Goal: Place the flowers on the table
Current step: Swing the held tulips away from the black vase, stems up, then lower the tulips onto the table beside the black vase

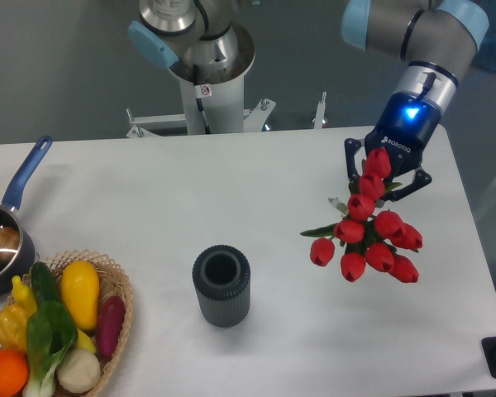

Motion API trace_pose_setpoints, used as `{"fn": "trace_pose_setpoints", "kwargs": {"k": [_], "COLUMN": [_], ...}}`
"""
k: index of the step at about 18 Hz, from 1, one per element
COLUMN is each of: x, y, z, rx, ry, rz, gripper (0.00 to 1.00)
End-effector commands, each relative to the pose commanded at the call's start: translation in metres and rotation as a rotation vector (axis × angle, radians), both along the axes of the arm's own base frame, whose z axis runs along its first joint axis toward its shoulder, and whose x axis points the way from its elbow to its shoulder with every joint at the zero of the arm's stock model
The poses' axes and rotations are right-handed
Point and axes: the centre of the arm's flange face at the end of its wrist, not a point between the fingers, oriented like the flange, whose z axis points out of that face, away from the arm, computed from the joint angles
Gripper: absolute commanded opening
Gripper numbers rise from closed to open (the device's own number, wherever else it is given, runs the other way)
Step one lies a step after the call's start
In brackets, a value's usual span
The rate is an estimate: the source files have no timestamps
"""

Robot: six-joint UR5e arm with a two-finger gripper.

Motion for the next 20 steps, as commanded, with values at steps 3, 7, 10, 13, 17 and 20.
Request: {"fn": "trace_pose_setpoints", "kwargs": {"k": [3,7,10,13,17,20], "x": [0.004,0.016,0.017,0.022,0.016,0.015], "y": [0.000,0.021,0.031,0.061,0.069,0.085], "z": [-0.004,-0.011,-0.022,-0.034,-0.051,-0.053], "rx": [-0.118,-0.260,-0.372,-0.490,-0.541,-0.610], "ry": [0.036,0.107,0.147,0.212,0.223,0.264], "rz": [0.010,-0.040,-0.061,-0.125,-0.151,-0.172], "gripper": [0.23,0.23,0.24,0.24,0.24,0.24]}}
